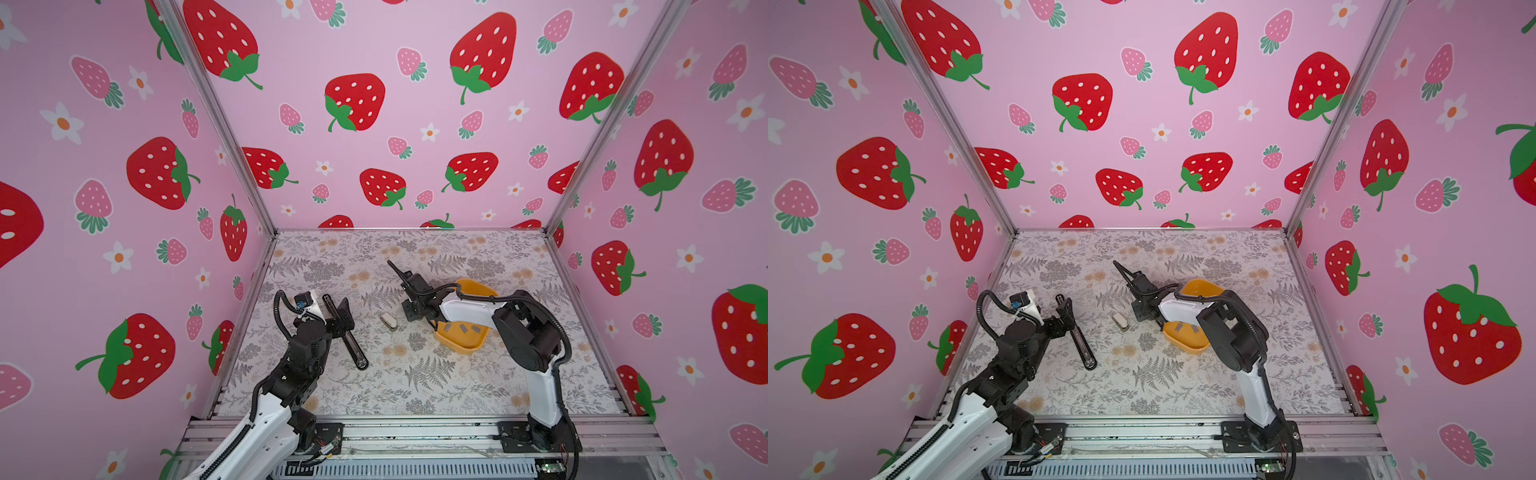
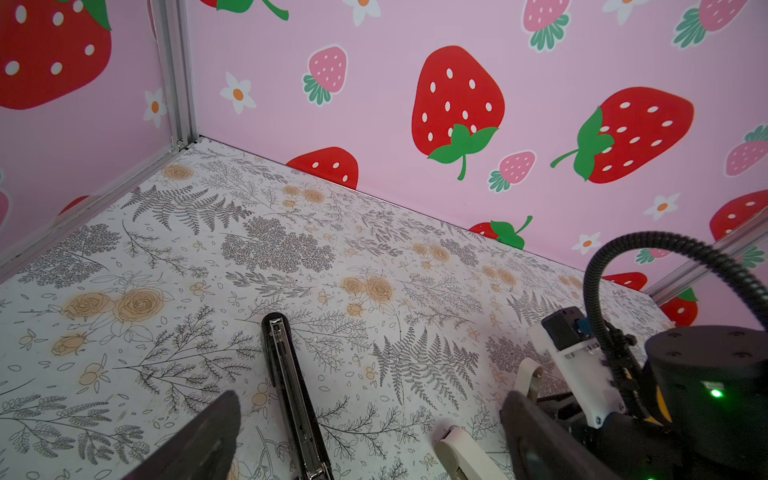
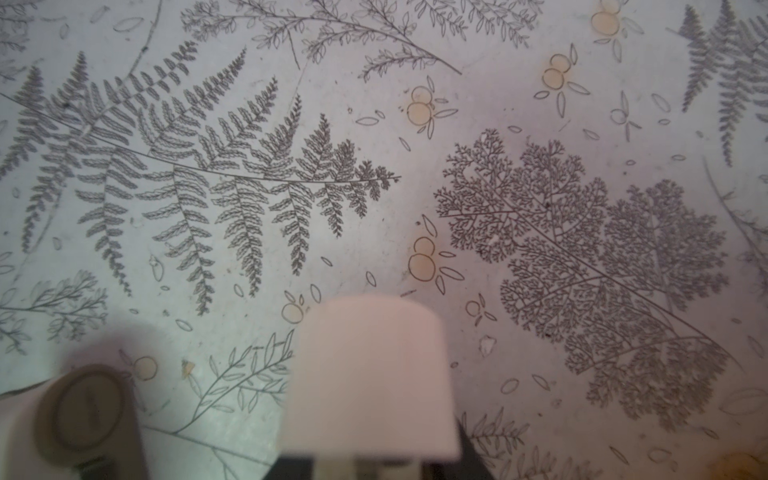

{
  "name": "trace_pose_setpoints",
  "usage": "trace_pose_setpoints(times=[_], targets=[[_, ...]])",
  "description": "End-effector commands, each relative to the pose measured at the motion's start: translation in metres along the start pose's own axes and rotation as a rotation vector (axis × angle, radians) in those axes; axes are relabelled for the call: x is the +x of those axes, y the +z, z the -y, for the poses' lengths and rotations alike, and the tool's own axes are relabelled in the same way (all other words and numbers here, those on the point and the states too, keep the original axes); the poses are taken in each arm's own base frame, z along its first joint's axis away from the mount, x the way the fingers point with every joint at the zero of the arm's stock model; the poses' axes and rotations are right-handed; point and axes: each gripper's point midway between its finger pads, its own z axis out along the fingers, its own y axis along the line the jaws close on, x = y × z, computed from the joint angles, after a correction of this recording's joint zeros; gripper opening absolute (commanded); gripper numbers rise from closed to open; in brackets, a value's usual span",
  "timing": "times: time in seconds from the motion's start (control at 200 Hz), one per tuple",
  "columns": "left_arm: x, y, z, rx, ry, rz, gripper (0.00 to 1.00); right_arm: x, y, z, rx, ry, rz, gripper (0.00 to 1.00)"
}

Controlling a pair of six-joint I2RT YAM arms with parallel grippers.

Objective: Load the staples into the stapler

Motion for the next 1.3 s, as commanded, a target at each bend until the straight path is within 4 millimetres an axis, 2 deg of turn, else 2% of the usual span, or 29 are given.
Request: trace_pose_setpoints(times=[0.0, 0.375, 0.55, 0.595, 0.675, 0.805, 0.88, 0.94, 1.026, 1.161, 1.236, 1.296], targets=[[-0.027, -0.004, 0.01, 0.03, -0.025, 0.063, 0.99, -0.007, -0.005, 0.001, 0.005, 0.023, 0.008, 0.33], [-0.026, -0.004, 0.015, 0.059, -0.006, 0.06, 0.99, -0.029, -0.047, 0.005, -0.008, 0.043, 0.096, 0.5], [-0.031, -0.006, 0.031, 0.135, 0.065, 0.073, 0.99, -0.043, -0.085, 0.005, -0.033, 0.047, 0.177, 0.51], [-0.034, -0.007, 0.037, 0.165, 0.096, 0.079, 0.99, -0.046, -0.098, 0.006, -0.042, 0.05, 0.204, 0.56], [-0.043, -0.008, 0.044, 0.195, 0.101, 0.1, 1.0, -0.05, -0.121, 0.009, -0.06, 0.06, 0.265, 0.58], [-0.064, -0.009, 0.058, 0.246, 0.051, 0.169, 1.0, -0.045, -0.159, 0.023, -0.069, 0.08, 0.37, 0.62], [-0.082, -0.005, 0.07, 0.26, 0.036, 0.185, 1.0, -0.033, -0.177, 0.039, -0.038, 0.101, 0.432, 0.65], [-0.102, -0.002, 0.081, 0.262, 0.059, 0.191, 0.99, -0.016, -0.187, 0.055, -0.008, 0.138, 0.486, 0.68], [-0.127, 0.008, 0.096, 0.243, 0.129, 0.184, 0.99, 0.001, -0.201, 0.068, -0.006, 0.173, 0.57, 0.74], [-0.156, 0.028, 0.129, 0.279, 0.361, 0.205, 0.99, 0.008, -0.227, 0.087, 0.036, 0.18, 0.639, 0.76], [-0.152, 0.039, 0.156, 0.37, 0.581, 0.185, 0.99, 0.014, -0.233, 0.092, 0.043, 0.182, 0.667, 0.77], [-0.127, 0.049, 0.175, 0.482, 0.788, 0.121, 1.0, 0.016, -0.236, 0.096, 0.057, 0.167, 0.682, 0.77]])
